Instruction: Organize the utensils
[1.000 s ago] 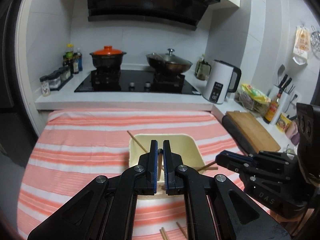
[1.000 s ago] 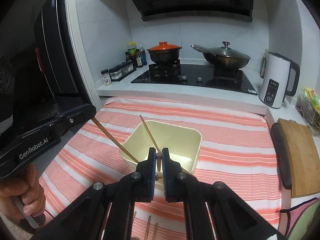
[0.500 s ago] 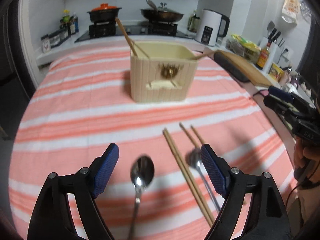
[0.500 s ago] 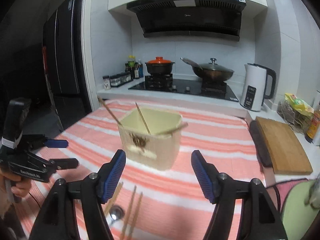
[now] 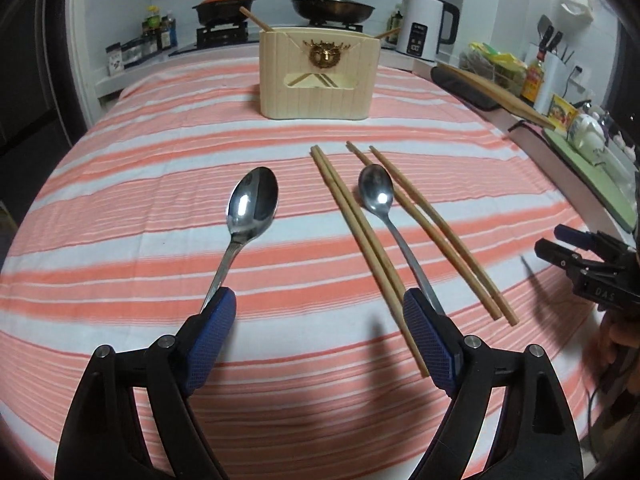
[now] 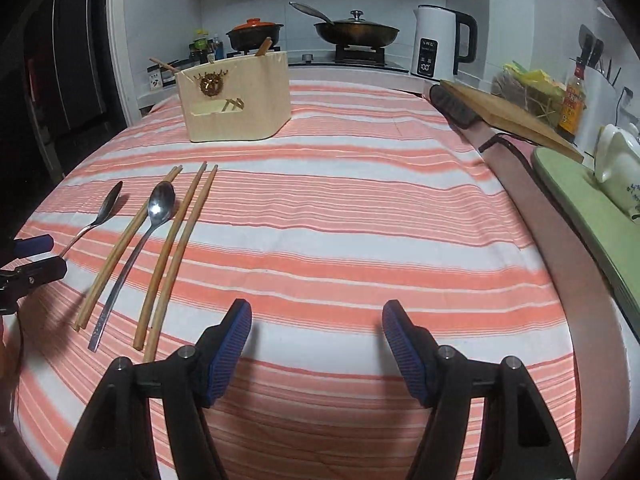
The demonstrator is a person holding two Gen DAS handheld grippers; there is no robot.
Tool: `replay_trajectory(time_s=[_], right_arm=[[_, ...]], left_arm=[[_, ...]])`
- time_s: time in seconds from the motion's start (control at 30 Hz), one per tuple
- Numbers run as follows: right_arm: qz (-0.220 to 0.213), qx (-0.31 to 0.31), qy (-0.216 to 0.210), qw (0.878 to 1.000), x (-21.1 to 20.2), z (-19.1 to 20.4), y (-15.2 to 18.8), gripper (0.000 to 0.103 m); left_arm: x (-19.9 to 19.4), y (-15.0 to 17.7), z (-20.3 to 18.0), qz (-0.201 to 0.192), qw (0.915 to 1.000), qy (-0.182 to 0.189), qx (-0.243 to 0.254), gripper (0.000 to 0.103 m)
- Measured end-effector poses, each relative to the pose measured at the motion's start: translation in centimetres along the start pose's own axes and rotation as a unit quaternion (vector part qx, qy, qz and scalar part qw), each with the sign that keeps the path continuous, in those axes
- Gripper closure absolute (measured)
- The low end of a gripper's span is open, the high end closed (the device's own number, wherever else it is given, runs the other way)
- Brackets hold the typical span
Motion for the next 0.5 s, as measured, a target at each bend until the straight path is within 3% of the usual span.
replay_trajectory(time_s=[0.27, 0.5], right_arm=[[-0.007, -0.006, -0.002, 1.0, -0.2, 1.1, -0.1, 0.034], [-0.012, -0.03, -0.005, 0.999, -0.4, 2.6, 0.0, 0.034]], left_arm=[[-0.3, 1.4, -0.6, 0.005, 0.9996, 0.024, -0.011, 0.012], [0.7, 2.1, -2.0, 0.021, 0.9997, 0.002, 0.013, 0.012]])
Point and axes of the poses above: each gripper's, at about its wrist camera, not at the fingertips, and x roughly the way its jaws point, z to its left, y to its underside, the point moved 2 cm from there along x, roughly the way its jaws point
